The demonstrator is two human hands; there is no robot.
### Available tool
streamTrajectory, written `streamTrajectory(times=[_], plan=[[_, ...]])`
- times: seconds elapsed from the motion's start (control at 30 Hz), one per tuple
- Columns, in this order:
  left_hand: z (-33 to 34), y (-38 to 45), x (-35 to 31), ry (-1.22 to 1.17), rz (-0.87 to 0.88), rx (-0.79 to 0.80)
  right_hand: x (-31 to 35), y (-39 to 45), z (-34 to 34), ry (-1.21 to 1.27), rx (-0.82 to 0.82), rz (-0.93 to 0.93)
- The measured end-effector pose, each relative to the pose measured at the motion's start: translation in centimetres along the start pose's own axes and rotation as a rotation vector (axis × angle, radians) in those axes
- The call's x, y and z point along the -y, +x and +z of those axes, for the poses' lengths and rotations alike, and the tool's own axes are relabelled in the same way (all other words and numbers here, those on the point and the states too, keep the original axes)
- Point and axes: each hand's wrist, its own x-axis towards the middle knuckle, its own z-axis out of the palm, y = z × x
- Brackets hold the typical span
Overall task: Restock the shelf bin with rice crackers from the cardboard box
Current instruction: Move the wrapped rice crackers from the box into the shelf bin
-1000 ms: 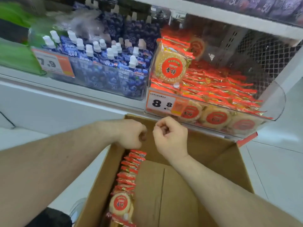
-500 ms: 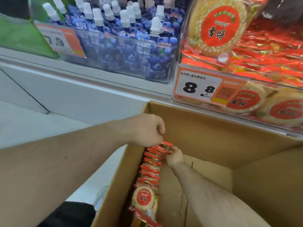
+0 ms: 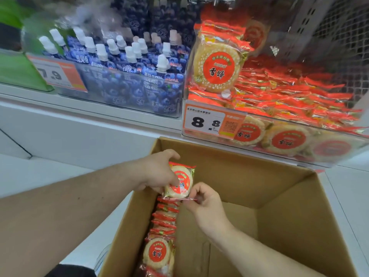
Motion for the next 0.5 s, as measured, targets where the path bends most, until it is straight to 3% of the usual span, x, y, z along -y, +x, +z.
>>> streamTrajectory(times=[0.07,0.13,0.23,0.5], plan=[[-0.5,0.0,0.1,-0.011,0.066,-0.091,0.8,0.9,0.0,0.126,0.004,0.045],[-1.5,-0.3,0.1,0.109,0.131,-0.189,-0.5,2.7,-1.0,0.178,-0.146,0.169],[-3.0,-0.6,0.0,0.213,0.174,-0.274,-5.3,5.7,-3.0,-0.067,-0.332,0.334],[-3.5,0.5,-0.1,0.224,0.172,-0.26,-13.4,12.7,0.6,-0.368,-0.194,0.483]])
